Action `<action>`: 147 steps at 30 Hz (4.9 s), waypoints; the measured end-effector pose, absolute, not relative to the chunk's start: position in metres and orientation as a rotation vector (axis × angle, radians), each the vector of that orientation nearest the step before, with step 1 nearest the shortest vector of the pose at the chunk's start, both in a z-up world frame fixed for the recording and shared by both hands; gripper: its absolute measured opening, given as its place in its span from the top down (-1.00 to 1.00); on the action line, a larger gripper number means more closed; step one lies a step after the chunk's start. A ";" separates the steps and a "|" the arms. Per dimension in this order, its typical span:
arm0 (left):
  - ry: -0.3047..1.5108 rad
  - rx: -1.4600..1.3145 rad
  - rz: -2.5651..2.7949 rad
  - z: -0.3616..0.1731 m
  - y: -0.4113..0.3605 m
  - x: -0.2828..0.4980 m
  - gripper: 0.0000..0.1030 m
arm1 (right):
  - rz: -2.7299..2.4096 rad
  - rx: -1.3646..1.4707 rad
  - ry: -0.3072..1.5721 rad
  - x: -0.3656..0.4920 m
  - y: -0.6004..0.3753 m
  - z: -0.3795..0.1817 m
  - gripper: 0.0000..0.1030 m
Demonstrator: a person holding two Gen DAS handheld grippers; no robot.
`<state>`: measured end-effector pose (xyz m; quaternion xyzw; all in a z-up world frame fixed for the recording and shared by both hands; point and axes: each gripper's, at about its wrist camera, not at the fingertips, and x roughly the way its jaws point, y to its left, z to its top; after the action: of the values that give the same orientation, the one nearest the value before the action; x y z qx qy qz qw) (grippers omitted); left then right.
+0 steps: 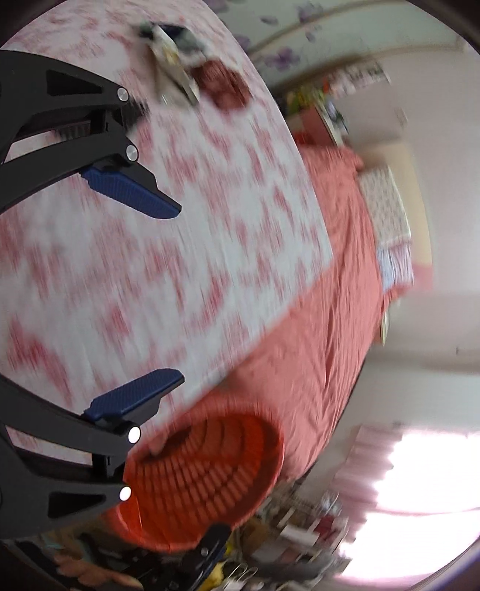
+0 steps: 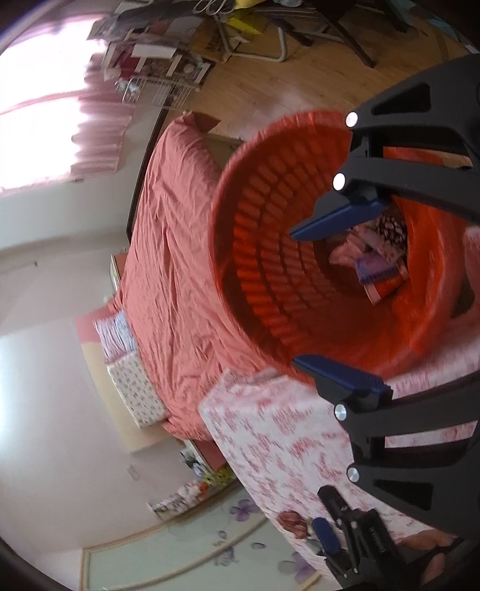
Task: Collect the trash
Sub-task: 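Move both open tools back to the bed, then grasp the black mesh pad with the right tool while the left tool grasps the navy snack bag, then carry the mesh pad and navy snack bag toward the red basket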
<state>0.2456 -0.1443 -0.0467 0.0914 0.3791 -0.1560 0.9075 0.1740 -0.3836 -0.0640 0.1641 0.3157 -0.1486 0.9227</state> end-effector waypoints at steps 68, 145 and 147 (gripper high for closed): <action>0.920 -0.041 0.178 -0.094 0.166 0.378 -0.24 | 0.002 0.063 0.877 0.306 -0.114 -0.104 0.52; 0.785 -0.005 -0.039 -0.045 0.085 0.216 0.23 | 0.095 0.126 0.764 0.232 -0.125 -0.055 0.73; 0.772 0.001 -0.049 -0.037 0.078 0.213 0.23 | 0.091 0.131 0.744 0.225 -0.131 -0.047 0.73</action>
<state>0.2129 0.0783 -0.0373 0.0003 0.3762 -0.0239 0.9262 0.2249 -0.1306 -0.0468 0.0642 0.3633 0.0443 0.9284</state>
